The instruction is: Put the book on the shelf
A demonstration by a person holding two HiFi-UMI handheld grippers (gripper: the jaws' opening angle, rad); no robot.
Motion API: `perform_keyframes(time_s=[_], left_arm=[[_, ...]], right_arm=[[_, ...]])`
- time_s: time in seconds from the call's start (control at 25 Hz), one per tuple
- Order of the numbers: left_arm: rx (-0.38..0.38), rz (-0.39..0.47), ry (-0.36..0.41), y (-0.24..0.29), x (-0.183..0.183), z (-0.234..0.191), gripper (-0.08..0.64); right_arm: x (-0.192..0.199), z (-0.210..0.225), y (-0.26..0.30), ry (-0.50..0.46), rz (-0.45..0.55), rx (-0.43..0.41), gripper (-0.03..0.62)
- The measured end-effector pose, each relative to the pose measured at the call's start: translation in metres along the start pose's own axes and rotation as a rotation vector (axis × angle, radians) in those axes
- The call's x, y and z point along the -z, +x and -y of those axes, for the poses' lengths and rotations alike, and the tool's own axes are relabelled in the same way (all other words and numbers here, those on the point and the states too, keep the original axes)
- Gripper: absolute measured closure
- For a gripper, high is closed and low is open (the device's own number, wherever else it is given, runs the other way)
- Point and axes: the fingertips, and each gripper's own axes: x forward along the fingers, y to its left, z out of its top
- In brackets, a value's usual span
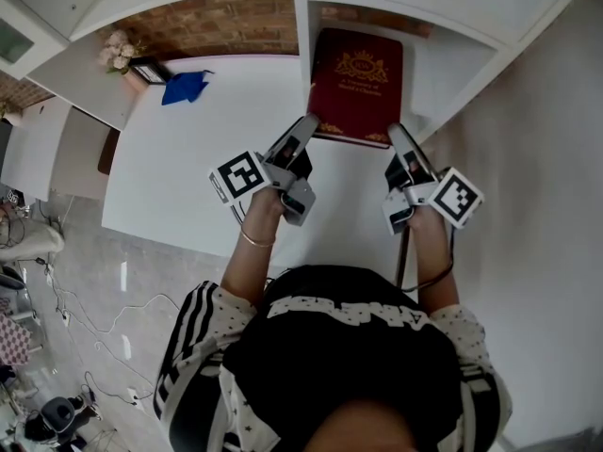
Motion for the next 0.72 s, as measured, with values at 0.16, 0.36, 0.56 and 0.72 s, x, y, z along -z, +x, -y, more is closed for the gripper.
perform_keyframes(time_s=[0.16,0.36,0.56,0.72], left_arm=[[0.007,0.002,0.004,0.002,-0.001,0.003,0.324],[0.001,0.004,0.008,0.007,-0.004,0.004,0.322],[-0.011,-0.001,0.025,0.013,-0.007,0.001,0.319],[-0.004,0.004,0.025,0.018,-0.01,0.002,0.318]], right_arm=[[-0.003,0.0,0.0,-0.014,0.006,0.014,0.445],[-0.008,0.0,0.004,-0.03,0.016,0.022,0.445],[-0.01,0.015,0.003,0.003,0.022,0.113,0.444],[-0.013,0.015,0.008,0.013,0.033,0.109,0.443]])
